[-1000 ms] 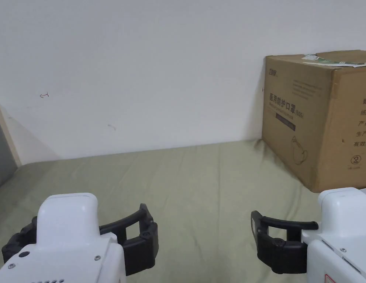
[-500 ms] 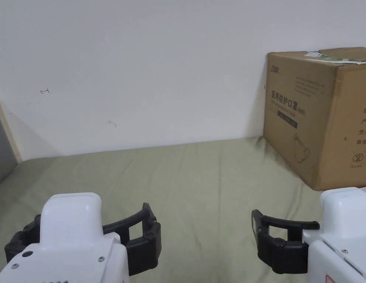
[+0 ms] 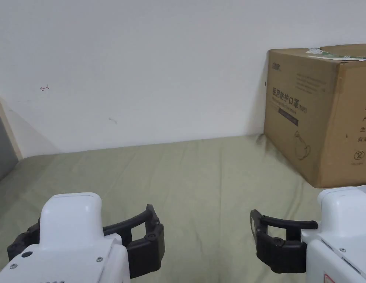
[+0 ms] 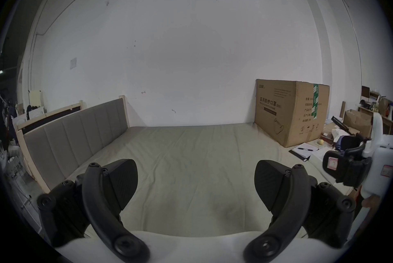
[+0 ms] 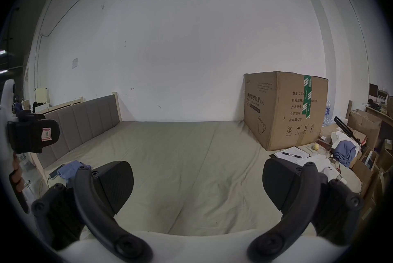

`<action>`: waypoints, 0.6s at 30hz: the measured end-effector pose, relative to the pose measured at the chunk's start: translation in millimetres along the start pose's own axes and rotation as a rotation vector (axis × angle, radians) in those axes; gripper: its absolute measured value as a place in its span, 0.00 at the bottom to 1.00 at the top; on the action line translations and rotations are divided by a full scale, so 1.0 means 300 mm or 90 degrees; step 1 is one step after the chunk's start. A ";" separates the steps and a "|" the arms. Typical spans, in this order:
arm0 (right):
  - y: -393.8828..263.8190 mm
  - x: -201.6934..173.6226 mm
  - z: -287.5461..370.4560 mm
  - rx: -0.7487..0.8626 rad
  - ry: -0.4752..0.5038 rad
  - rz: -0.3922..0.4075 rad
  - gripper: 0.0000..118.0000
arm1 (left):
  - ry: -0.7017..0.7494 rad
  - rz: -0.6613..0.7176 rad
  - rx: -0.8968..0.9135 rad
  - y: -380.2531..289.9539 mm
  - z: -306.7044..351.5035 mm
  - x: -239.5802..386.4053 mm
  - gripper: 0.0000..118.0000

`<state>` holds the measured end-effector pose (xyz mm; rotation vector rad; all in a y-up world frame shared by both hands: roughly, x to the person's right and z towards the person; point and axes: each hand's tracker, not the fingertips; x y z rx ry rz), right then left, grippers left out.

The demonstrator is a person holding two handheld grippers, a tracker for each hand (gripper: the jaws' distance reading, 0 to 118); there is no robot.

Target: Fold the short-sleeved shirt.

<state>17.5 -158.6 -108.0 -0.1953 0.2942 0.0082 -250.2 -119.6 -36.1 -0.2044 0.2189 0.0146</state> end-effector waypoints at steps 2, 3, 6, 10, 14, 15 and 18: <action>0.002 0.003 0.000 -0.001 0.012 -0.018 1.00 | 0.003 -0.003 -0.001 0.004 0.003 0.006 0.94; 0.003 0.005 0.000 0.000 0.016 -0.021 1.00 | 0.005 -0.007 0.001 0.004 0.005 0.007 0.94; 0.005 0.004 -0.001 0.001 0.012 -0.017 1.00 | 0.002 -0.004 0.008 0.004 0.005 0.005 0.94; 0.005 0.003 -0.001 0.001 0.012 -0.014 1.00 | -0.025 0.037 -0.014 0.011 -0.003 -0.019 0.94; 0.003 0.005 -0.005 -0.001 0.010 -0.016 1.00 | -0.014 0.042 -0.023 0.013 -0.005 -0.022 0.94; 0.002 0.005 -0.006 -0.002 0.010 -0.015 1.00 | -0.009 0.036 -0.024 0.011 -0.002 -0.018 0.94; 0.001 0.004 -0.011 -0.004 0.011 -0.014 1.00 | -0.019 0.024 -0.017 0.003 0.001 -0.016 0.94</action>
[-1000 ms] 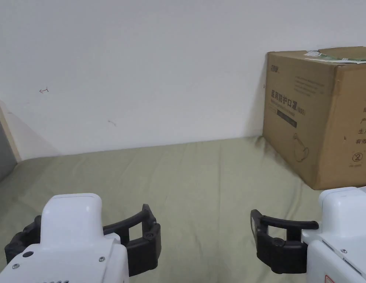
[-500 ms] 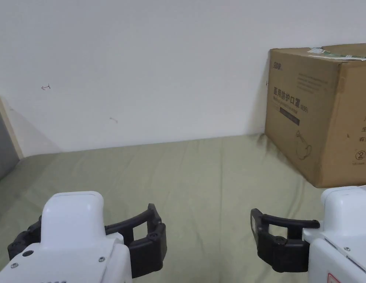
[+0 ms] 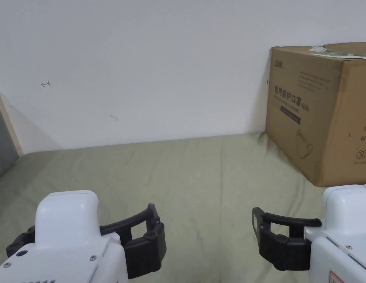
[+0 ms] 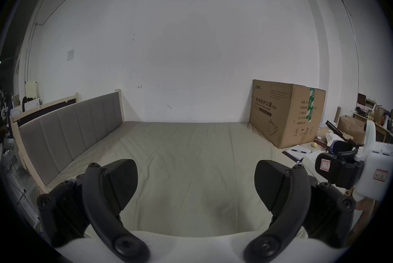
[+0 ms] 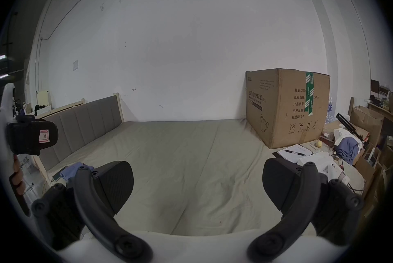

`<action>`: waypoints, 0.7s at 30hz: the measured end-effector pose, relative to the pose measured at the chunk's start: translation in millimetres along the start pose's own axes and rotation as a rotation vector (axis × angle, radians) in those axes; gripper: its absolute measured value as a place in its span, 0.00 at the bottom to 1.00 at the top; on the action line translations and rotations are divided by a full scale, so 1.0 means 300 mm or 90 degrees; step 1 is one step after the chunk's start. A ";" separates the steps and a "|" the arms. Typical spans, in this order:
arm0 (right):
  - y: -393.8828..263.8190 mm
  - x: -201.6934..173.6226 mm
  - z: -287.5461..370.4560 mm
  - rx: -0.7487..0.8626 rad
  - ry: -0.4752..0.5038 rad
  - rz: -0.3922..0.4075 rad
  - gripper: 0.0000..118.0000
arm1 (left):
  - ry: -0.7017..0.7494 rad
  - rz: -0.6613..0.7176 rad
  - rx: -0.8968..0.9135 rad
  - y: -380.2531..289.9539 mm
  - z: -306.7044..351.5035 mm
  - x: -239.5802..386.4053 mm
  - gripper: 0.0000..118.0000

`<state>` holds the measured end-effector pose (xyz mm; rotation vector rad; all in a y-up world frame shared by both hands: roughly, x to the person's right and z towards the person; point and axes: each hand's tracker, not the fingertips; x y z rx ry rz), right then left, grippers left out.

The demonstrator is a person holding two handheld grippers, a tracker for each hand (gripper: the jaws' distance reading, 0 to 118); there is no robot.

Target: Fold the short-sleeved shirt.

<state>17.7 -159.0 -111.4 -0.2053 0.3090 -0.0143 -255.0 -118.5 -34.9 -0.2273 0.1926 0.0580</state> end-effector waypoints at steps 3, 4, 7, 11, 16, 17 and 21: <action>0.001 -0.005 -0.001 0.000 0.000 0.002 1.00 | -0.017 0.014 -0.005 -0.001 -0.005 -0.012 0.94; 0.002 -0.007 -0.001 0.000 0.000 0.003 1.00 | -0.018 0.020 -0.003 -0.001 -0.007 -0.018 0.94; 0.004 -0.008 -0.002 0.000 0.000 0.007 1.00 | -0.002 0.024 0.001 0.002 -0.013 -0.021 0.94; 0.005 -0.009 -0.007 -0.001 0.000 0.005 1.00 | 0.011 0.013 0.005 0.004 -0.015 -0.021 0.94; 0.001 -0.013 -0.014 -0.007 0.002 0.008 1.00 | 0.014 0.006 0.007 0.003 -0.015 -0.015 0.94; 0.001 -0.014 -0.015 -0.007 0.003 0.008 1.00 | 0.017 0.003 0.008 0.000 -0.017 -0.012 0.94; 0.000 -0.016 -0.016 -0.007 0.004 0.010 1.00 | 0.011 0.016 -0.005 0.003 -0.021 -0.012 0.94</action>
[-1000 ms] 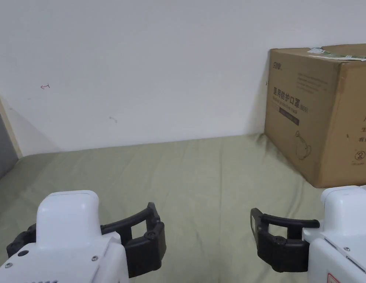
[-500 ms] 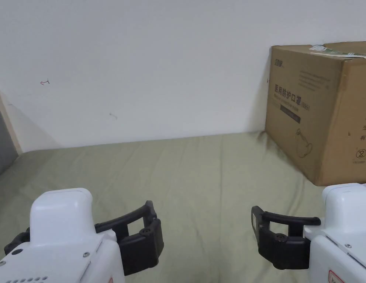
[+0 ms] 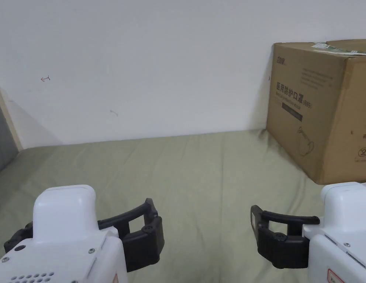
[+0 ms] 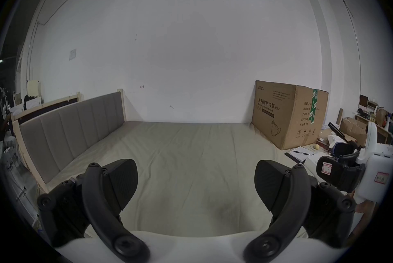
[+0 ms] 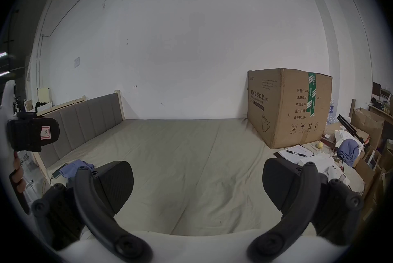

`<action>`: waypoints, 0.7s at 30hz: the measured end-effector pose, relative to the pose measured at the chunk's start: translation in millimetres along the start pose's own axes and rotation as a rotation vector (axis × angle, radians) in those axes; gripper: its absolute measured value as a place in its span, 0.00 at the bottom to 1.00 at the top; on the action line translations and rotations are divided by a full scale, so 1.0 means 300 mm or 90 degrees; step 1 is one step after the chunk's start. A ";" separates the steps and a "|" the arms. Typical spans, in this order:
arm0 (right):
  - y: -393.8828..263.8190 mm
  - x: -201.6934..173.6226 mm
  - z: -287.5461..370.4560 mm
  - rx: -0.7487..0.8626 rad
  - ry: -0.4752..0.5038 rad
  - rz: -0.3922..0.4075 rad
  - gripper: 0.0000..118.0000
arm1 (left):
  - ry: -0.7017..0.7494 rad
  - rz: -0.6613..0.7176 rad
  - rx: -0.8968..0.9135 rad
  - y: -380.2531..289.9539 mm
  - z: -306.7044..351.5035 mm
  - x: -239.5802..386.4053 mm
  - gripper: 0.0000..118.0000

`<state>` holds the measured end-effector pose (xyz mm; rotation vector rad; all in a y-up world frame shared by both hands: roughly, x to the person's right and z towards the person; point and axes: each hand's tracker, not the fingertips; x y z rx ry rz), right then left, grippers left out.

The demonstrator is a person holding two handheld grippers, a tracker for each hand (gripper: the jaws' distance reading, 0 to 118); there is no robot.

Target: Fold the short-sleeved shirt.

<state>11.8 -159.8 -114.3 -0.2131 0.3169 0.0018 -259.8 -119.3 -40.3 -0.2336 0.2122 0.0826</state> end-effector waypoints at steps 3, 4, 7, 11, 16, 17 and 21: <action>0.000 0.004 -0.001 0.000 0.000 -0.005 1.00 | 0.007 0.017 -0.013 0.002 -0.007 -0.004 0.94; -0.001 0.005 0.000 0.000 -0.001 -0.005 1.00 | 0.021 0.018 -0.020 0.004 -0.009 0.000 0.94; -0.002 0.007 -0.001 0.000 -0.002 -0.004 1.00 | 0.016 0.013 -0.016 -0.003 -0.008 -0.004 0.94; -0.005 0.006 -0.005 -0.003 -0.001 -0.005 1.00 | -0.005 0.022 -0.029 0.001 -0.005 -0.007 0.94; -0.007 0.001 -0.006 -0.005 0.002 -0.003 1.00 | 0.000 0.012 -0.010 -0.006 -0.004 -0.007 0.94; -0.008 0.001 -0.007 -0.005 0.002 -0.002 1.00 | 0.003 0.003 -0.005 -0.008 -0.002 -0.005 0.94; -0.008 0.003 -0.008 -0.006 0.002 -0.007 1.00 | 0.010 -0.012 0.007 -0.011 0.002 0.002 0.94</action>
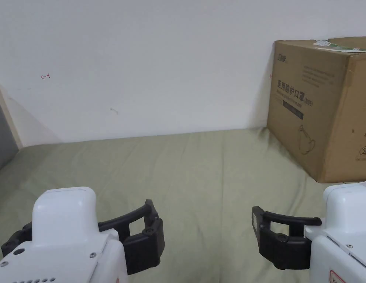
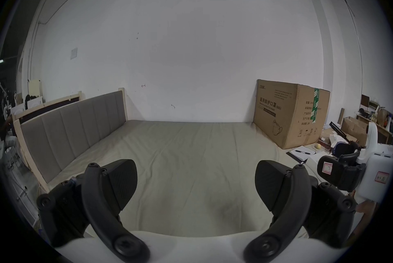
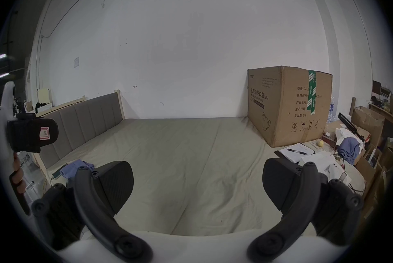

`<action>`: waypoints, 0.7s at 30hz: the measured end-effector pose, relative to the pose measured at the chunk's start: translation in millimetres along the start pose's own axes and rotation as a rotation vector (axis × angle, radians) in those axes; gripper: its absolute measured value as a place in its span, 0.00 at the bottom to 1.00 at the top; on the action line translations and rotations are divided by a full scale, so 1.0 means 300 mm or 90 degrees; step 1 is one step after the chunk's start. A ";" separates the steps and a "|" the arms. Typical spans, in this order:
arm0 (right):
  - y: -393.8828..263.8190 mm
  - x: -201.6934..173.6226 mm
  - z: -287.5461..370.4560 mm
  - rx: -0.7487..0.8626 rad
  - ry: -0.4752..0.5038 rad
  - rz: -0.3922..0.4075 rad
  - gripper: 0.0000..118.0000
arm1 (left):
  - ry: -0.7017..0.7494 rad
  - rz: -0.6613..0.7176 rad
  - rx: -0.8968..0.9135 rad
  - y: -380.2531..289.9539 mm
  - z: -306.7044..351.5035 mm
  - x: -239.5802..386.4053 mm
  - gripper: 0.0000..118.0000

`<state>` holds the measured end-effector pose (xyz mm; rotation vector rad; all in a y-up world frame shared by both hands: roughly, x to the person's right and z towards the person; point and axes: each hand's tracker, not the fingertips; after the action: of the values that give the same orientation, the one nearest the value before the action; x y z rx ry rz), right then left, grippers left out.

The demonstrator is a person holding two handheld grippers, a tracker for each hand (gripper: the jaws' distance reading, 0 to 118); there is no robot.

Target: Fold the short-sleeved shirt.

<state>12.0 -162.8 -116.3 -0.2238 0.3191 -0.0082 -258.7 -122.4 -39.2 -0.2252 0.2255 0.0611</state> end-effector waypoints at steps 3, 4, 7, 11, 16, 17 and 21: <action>0.000 0.001 -0.001 0.000 0.000 -0.001 1.00 | 0.002 -0.006 0.002 0.000 0.000 0.004 0.94; 0.000 0.001 -0.001 0.000 -0.001 0.000 1.00 | 0.002 -0.008 0.003 0.000 0.000 0.004 0.94; 0.001 0.000 0.000 0.001 -0.001 0.002 1.00 | 0.010 -0.008 0.010 -0.001 0.001 0.003 0.94; 0.000 0.002 -0.003 0.000 0.000 -0.001 1.00 | 0.014 -0.019 0.015 0.000 0.003 0.006 0.94; -0.002 -0.001 -0.002 0.000 0.002 0.001 1.00 | 0.021 -0.020 0.004 -0.001 -0.005 0.006 0.95; -0.003 0.000 -0.003 0.000 0.002 0.000 1.00 | 0.021 -0.018 -0.001 0.000 -0.007 0.005 0.95; -0.006 0.005 -0.004 -0.003 0.004 -0.004 1.00 | 0.020 -0.017 0.002 0.001 -0.002 0.004 0.95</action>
<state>12.9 -165.0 -117.5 -0.2297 0.3252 -0.0139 -257.6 -122.4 -40.2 -0.2268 0.2538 0.0306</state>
